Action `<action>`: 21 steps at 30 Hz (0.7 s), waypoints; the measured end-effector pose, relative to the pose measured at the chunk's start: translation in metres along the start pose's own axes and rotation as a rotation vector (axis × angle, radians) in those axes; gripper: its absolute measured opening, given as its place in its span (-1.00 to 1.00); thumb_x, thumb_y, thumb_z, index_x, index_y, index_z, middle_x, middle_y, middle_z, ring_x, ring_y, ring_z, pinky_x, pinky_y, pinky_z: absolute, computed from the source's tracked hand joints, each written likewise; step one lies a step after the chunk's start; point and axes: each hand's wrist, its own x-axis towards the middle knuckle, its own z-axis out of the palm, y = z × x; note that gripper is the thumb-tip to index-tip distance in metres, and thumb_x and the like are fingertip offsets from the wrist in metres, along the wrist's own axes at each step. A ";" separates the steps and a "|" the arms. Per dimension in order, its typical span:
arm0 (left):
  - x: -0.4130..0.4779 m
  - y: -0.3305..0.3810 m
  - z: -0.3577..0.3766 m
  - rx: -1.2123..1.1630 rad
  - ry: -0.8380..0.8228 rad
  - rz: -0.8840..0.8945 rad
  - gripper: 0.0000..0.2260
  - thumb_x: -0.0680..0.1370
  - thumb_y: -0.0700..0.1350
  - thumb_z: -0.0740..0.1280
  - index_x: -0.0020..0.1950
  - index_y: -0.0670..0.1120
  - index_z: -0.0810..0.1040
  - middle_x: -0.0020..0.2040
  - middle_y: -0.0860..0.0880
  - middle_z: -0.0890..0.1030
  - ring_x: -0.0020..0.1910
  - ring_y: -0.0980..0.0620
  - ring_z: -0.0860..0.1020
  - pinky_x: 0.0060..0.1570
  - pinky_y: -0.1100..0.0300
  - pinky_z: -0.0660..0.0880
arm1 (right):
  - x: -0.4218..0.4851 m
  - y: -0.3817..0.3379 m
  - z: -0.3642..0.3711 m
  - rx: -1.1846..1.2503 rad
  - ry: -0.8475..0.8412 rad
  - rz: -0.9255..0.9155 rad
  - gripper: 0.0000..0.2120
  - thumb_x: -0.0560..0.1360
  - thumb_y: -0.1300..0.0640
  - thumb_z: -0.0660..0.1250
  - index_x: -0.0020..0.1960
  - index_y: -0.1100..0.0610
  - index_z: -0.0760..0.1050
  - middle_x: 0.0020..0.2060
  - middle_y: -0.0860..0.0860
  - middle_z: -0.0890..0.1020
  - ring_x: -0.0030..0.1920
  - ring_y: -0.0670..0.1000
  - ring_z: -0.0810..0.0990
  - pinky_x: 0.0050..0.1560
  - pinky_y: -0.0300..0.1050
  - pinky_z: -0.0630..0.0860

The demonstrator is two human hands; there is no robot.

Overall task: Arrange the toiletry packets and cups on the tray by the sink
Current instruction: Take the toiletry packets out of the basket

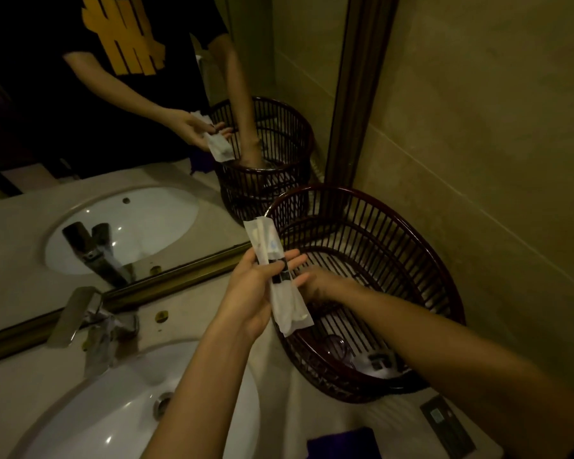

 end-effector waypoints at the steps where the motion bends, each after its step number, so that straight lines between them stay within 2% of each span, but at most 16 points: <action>1: 0.000 0.001 0.001 -0.007 0.001 -0.003 -0.56 0.60 -0.39 0.24 0.44 -0.10 0.37 0.20 -0.31 0.63 0.13 -0.21 0.67 -0.03 -0.11 0.66 | -0.002 0.005 -0.013 0.090 0.084 0.028 -0.76 0.62 0.16 0.29 0.23 0.21 0.57 0.13 0.19 0.65 0.15 0.18 0.63 0.20 0.09 0.58; 3: -0.002 0.002 0.002 -0.024 -0.007 -0.012 -0.59 0.60 -0.33 0.29 0.43 -0.12 0.38 0.19 -0.31 0.64 0.12 -0.22 0.67 -0.04 -0.10 0.66 | -0.012 0.017 -0.038 0.233 0.275 0.041 -0.82 0.61 0.20 0.31 0.17 0.20 0.60 -0.02 0.13 0.68 -0.01 0.09 0.69 -0.04 -0.07 0.63; 5: -0.004 0.004 0.003 -0.039 -0.017 -0.030 -0.58 0.61 -0.23 0.33 0.45 -0.12 0.36 0.20 -0.31 0.64 0.14 -0.22 0.67 0.00 -0.12 0.65 | -0.033 0.024 -0.061 0.522 0.427 0.040 -0.82 0.62 0.24 0.30 0.18 0.22 0.60 -0.15 0.08 0.68 -0.24 -0.05 0.69 -0.31 -0.28 0.57; 6: -0.004 0.005 0.003 -0.049 -0.020 -0.046 -0.56 0.62 -0.16 0.33 0.48 -0.12 0.33 0.23 -0.31 0.62 0.16 -0.21 0.66 0.04 -0.14 0.64 | -0.048 0.023 -0.072 0.701 0.488 -0.004 -0.81 0.62 0.26 0.30 0.20 0.24 0.60 -0.17 0.10 0.68 -0.31 -0.11 0.67 -0.36 -0.33 0.56; 8: -0.006 0.007 0.004 -0.085 -0.016 -0.084 -0.52 0.63 -0.01 0.29 0.51 -0.14 0.30 0.26 -0.32 0.59 0.19 -0.24 0.64 0.13 -0.19 0.59 | -0.076 0.015 -0.089 0.899 0.561 -0.134 -0.82 0.59 0.25 0.35 0.18 0.22 0.60 -0.14 0.11 0.70 -0.33 -0.14 0.67 -0.29 -0.33 0.60; 10: -0.006 0.009 0.004 -0.114 -0.014 -0.097 -0.51 0.64 0.08 0.23 0.49 -0.15 0.36 0.28 -0.32 0.58 0.21 -0.27 0.62 0.18 -0.25 0.55 | -0.097 -0.002 -0.096 0.880 0.573 -0.261 -0.83 0.53 0.23 0.44 0.10 0.19 0.57 -0.13 0.13 0.72 -0.23 -0.03 0.72 -0.17 -0.22 0.63; 12: -0.007 0.010 0.004 -0.100 -0.041 -0.079 -0.55 0.65 0.10 0.19 0.45 -0.12 0.44 0.31 -0.25 0.60 0.25 -0.25 0.60 0.21 -0.28 0.52 | -0.107 -0.023 -0.094 0.811 0.516 -0.359 -0.82 0.48 0.22 0.49 0.02 0.21 0.54 -0.11 0.18 0.71 -0.14 0.08 0.73 -0.09 -0.09 0.67; 14: -0.008 0.010 0.003 -0.086 -0.071 -0.057 -0.59 0.67 0.08 0.16 0.41 -0.10 0.50 0.30 -0.18 0.62 0.28 -0.17 0.59 0.21 -0.25 0.53 | -0.105 -0.042 -0.084 0.651 0.516 -0.406 -0.84 0.46 0.19 0.52 -0.07 0.17 0.55 -0.16 0.10 0.68 -0.18 0.00 0.70 -0.14 -0.13 0.66; 17: -0.011 0.010 0.005 -0.029 -0.090 -0.058 -0.65 0.68 0.00 0.16 0.37 -0.13 0.53 0.25 -0.15 0.66 0.25 -0.09 0.62 0.06 -0.09 0.62 | -0.094 -0.058 -0.067 0.430 0.638 -0.389 -0.88 0.48 0.14 0.48 -0.11 0.13 0.55 -0.21 -0.02 0.58 -0.24 -0.08 0.58 -0.30 -0.23 0.54; 19: -0.011 0.009 0.006 -0.005 -0.081 -0.061 -0.68 0.67 -0.07 0.19 0.37 -0.15 0.52 0.26 -0.17 0.65 0.23 -0.10 0.63 0.06 -0.06 0.62 | -0.091 -0.058 -0.064 0.321 0.717 -0.384 -0.89 0.49 0.11 0.47 -0.07 0.12 0.58 -0.11 -0.01 0.53 -0.14 -0.08 0.52 -0.19 -0.18 0.52; 21: -0.009 0.008 0.006 0.001 -0.080 -0.059 -0.68 0.67 -0.11 0.20 0.40 -0.14 0.48 0.30 -0.18 0.62 0.25 -0.11 0.61 0.13 -0.09 0.59 | -0.093 -0.052 -0.067 0.235 0.690 -0.411 -0.89 0.51 0.08 0.45 0.00 0.10 0.63 -0.02 0.01 0.53 -0.04 -0.05 0.53 -0.04 -0.10 0.56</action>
